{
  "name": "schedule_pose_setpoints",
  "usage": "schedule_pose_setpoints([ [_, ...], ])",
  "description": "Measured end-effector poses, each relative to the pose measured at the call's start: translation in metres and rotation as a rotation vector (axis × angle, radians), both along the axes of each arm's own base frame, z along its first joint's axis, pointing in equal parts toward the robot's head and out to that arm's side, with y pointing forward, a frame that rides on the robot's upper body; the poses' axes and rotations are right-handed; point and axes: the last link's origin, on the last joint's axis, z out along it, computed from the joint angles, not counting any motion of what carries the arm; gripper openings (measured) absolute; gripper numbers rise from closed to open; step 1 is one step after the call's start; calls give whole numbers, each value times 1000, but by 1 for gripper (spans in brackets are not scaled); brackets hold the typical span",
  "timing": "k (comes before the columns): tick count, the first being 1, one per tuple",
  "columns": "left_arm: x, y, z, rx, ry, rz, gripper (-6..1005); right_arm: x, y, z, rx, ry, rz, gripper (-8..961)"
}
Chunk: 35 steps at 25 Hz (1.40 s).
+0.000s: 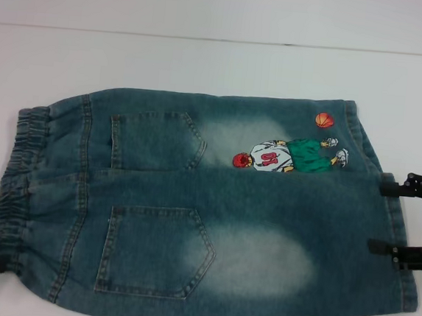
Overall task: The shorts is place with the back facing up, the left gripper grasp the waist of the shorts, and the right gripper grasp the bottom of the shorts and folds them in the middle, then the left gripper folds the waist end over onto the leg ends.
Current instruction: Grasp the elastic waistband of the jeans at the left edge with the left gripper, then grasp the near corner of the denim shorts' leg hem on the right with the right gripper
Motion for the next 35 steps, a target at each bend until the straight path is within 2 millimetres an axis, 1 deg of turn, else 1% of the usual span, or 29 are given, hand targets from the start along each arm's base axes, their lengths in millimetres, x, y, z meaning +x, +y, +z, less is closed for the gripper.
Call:
schedule_pose_setpoints([
  [6,-4,5,-10,-30,22,25,872,0,1,-1,-1,0,1,882],
  [19,1,6,-13,-59,9,3,871,-1,2,-2,0,1,2,881],
  [24,5,12,-12,-60,17,-12,684,-1,1,-3,-2,3,-3,881],
  [29,8,16,-12,-63,11,-19,458,0,-1,-2,-2,6,-13,881],
  [35,9,19,-13,-63,1,-10,295,1,-3,0,-7,9,-33,881],
])
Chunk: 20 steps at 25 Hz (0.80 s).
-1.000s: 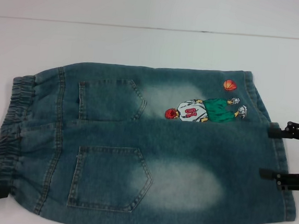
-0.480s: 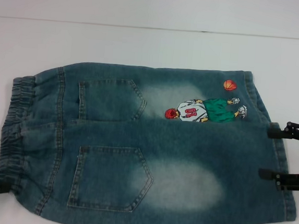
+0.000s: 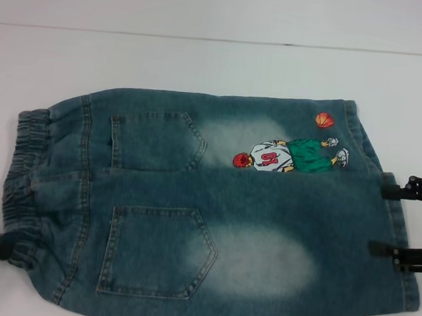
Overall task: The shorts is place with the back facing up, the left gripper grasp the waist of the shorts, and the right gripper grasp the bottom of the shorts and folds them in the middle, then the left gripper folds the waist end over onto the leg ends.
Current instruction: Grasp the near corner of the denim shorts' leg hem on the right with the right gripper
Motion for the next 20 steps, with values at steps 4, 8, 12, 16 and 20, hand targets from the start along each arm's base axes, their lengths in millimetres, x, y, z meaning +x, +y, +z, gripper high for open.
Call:
schedule_pose_setpoints([
  [4,1,1,0,0,-1,-2,181,-1,0,5,-21,-38,-36,881],
  [8,1,4,1,17,-1,0,55,-9,-1,17,-68,-118,-70,881],
  [12,0,6,2,30,5,1,52,-21,3,30,-152,-258,-156,881],
  [16,0,6,0,29,-1,3,51,-33,17,31,-246,-474,-281,881],
  [20,1,8,0,28,-4,-2,51,-39,27,30,-284,-595,-349,881],
])
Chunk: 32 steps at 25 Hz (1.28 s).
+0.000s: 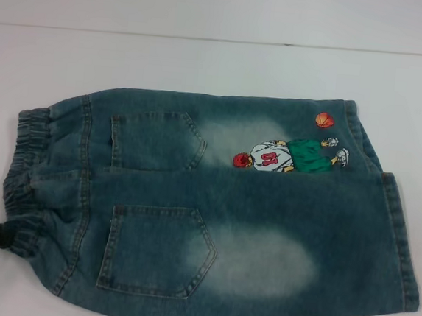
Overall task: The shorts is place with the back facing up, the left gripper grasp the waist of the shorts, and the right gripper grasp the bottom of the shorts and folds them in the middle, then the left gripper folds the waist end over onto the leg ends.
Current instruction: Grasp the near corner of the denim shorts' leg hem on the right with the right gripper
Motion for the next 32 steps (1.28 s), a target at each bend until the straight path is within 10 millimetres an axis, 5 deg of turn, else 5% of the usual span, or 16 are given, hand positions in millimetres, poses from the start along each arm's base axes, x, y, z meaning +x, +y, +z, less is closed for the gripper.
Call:
schedule_pose_setpoints([
  [13,-1,1,2,9,-1,13,51,-11,1,-33,-145,-249,-115,881],
  [32,-4,1,3,24,12,22,52,-4,-2,-58,-165,-188,-112,881],
])
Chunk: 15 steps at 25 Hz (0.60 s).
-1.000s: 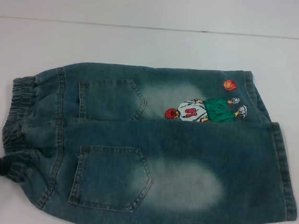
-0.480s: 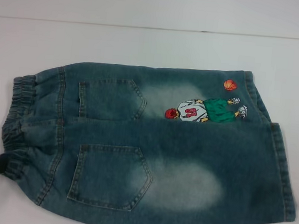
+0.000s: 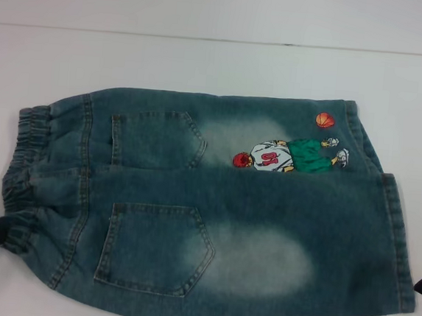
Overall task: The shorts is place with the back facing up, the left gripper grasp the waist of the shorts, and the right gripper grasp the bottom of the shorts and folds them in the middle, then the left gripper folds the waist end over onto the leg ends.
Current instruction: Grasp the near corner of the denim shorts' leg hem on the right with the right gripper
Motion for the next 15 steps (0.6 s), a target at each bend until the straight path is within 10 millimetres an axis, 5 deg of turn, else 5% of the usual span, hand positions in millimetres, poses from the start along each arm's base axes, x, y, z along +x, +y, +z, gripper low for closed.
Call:
schedule_pose_setpoints([
  [15,-1,1,-2,-1,-2,3,52,-3,-2,-5,-19,-14,4,879],
])
